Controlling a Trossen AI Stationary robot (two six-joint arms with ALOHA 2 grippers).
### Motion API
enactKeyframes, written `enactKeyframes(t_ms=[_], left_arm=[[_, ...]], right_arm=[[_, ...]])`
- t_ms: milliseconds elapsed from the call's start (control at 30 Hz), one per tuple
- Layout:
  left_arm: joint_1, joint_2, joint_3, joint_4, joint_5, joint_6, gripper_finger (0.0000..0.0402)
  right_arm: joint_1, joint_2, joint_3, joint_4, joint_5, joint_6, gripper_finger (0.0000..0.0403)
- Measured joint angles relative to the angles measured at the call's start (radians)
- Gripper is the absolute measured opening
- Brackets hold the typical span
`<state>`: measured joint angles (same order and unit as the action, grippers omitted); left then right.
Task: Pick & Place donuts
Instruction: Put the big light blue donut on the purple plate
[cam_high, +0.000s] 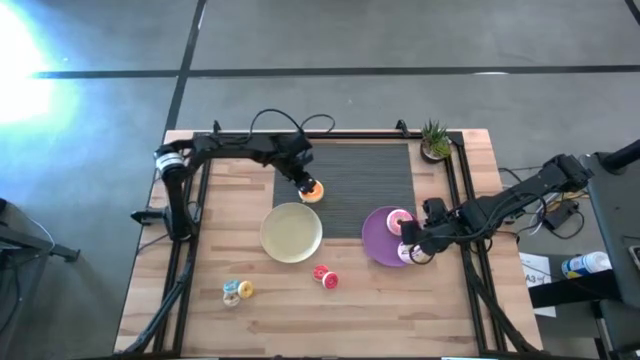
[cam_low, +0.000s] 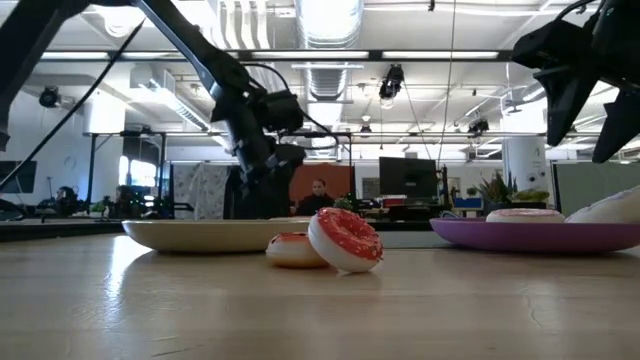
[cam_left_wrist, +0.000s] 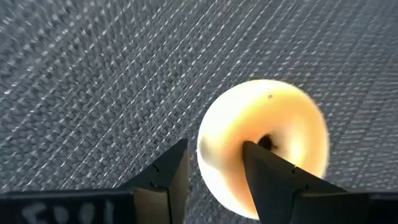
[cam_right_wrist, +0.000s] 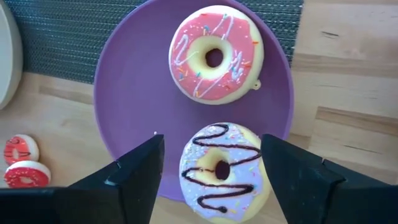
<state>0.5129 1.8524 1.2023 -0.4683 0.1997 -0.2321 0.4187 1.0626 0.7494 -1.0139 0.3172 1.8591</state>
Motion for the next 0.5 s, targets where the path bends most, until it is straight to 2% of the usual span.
enactKeyframes(t_ms=[333,500], left_arm=[[0.000,0.019,0.008,0.013,0.028,0.003,0.0126],[0.000,-0.017,0.008,0.024,0.074,0.022,0.0127]], right_arm=[[0.000,0.000,0.000,-0.001,0.000,0.000,0.0257],[0.000,0.001,0.000,-0.001,0.000,-0.001,0.0260]])
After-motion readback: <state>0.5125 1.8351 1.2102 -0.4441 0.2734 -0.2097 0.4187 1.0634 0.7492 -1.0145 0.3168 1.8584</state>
